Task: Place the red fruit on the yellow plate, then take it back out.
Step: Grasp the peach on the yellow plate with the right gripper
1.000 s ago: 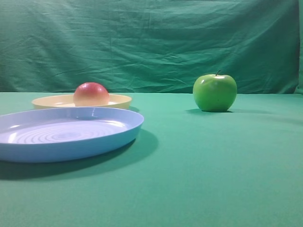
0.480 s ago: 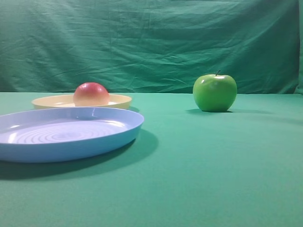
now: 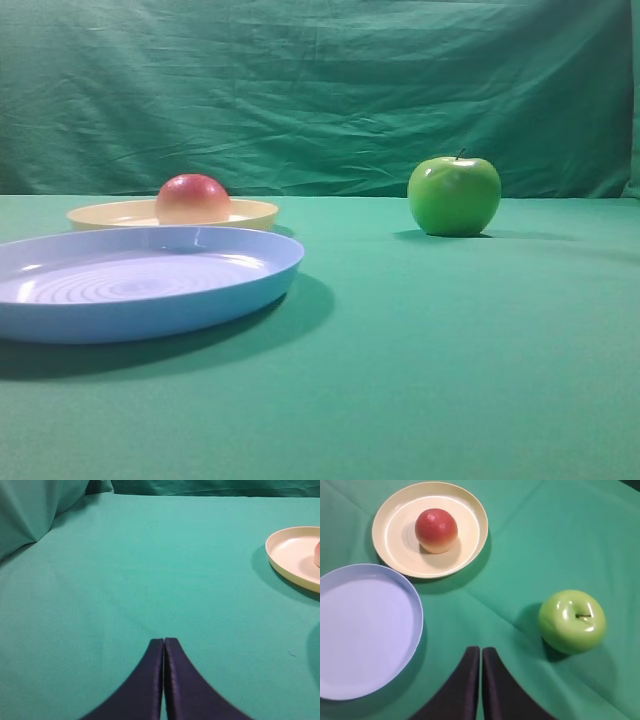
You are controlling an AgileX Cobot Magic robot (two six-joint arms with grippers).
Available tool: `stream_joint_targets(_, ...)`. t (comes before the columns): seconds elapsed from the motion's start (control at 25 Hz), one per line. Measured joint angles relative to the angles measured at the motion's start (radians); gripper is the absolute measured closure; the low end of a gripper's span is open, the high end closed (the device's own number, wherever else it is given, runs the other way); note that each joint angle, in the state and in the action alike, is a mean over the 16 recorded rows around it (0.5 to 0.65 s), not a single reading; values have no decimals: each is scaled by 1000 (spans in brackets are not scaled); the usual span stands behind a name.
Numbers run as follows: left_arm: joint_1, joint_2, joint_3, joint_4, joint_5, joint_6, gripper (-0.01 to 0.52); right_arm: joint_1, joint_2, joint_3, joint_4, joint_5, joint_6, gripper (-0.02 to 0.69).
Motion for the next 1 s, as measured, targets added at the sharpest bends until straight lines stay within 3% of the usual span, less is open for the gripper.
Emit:
stream_joint_targets(0.4,0,0,0,0,0,0,514,17,421,-380,139,23,-144,665)
stream_joint_targets(0.8,0,0,0,0,0,0,514,60,697,-654,272,10,-272,662)
stream_joint_targets(1.0,0,0,0,0,0,0,514,94,780,-716,287,-24,-317,579)
